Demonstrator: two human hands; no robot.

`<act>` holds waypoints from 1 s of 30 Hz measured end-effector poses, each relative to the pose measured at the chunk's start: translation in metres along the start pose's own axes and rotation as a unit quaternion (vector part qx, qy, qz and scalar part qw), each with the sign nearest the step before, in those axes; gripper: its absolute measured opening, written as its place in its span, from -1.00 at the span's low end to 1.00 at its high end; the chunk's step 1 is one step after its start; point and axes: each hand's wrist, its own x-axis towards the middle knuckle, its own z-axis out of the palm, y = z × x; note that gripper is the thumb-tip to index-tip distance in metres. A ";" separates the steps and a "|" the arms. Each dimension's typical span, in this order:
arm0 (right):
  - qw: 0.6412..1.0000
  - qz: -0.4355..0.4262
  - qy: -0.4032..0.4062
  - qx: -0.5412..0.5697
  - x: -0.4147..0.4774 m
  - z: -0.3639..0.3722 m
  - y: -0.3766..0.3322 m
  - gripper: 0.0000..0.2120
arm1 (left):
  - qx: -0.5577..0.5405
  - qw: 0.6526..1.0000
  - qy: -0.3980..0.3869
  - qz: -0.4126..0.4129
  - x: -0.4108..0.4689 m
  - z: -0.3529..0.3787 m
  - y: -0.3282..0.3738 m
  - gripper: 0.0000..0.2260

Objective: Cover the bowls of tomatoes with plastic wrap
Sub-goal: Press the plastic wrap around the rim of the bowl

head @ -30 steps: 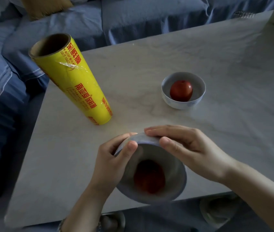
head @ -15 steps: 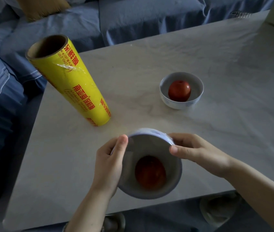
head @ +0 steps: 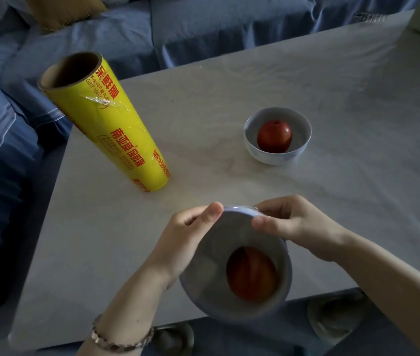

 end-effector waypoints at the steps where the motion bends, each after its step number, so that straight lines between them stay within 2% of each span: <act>1: 1.000 0.009 0.006 0.007 0.001 0.000 -0.003 -0.57 | -0.003 1.000 0.025 0.009 -0.001 0.002 -0.002 -0.42; 4: 0.999 0.044 0.007 0.023 0.004 -0.001 -0.012 -0.47 | -0.013 0.997 0.071 0.019 -0.006 0.004 -0.005 -0.10; 6: 0.996 0.084 0.007 0.028 0.008 -0.005 -0.018 -0.55 | -0.015 0.995 0.090 0.027 -0.009 0.005 -0.005 -0.08; 9: 0.991 0.128 -0.017 -0.023 0.016 -0.008 -0.026 -0.76 | -0.017 0.993 0.110 0.041 -0.012 0.007 -0.007 -0.25; 13: 0.984 0.146 -0.042 -0.088 0.022 -0.008 -0.033 -0.76 | -0.008 0.994 0.106 0.036 -0.013 0.006 -0.006 -0.55; 15: 0.982 0.139 -0.041 -0.117 0.023 -0.007 -0.035 -0.76 | -0.010 0.995 0.095 0.021 -0.012 0.003 -0.007 -0.63; 18: 0.988 0.119 -0.008 -0.095 0.022 -0.003 -0.034 -0.74 | -0.003 0.996 0.083 0.015 -0.011 -0.001 -0.012 -0.62; 24: 0.987 0.056 0.054 -0.144 0.024 0.011 -0.030 -0.75 | -0.026 0.997 0.070 0.015 -0.014 0.005 -0.011 -0.63; 28: 0.986 0.043 0.054 -0.153 0.027 0.013 -0.025 -0.81 | -0.018 0.997 0.064 0.038 -0.017 0.005 -0.010 -0.74; 30: 0.986 0.040 0.046 -0.158 0.027 0.014 -0.022 -0.83 | -0.016 0.996 0.065 0.053 -0.018 0.003 -0.011 -0.69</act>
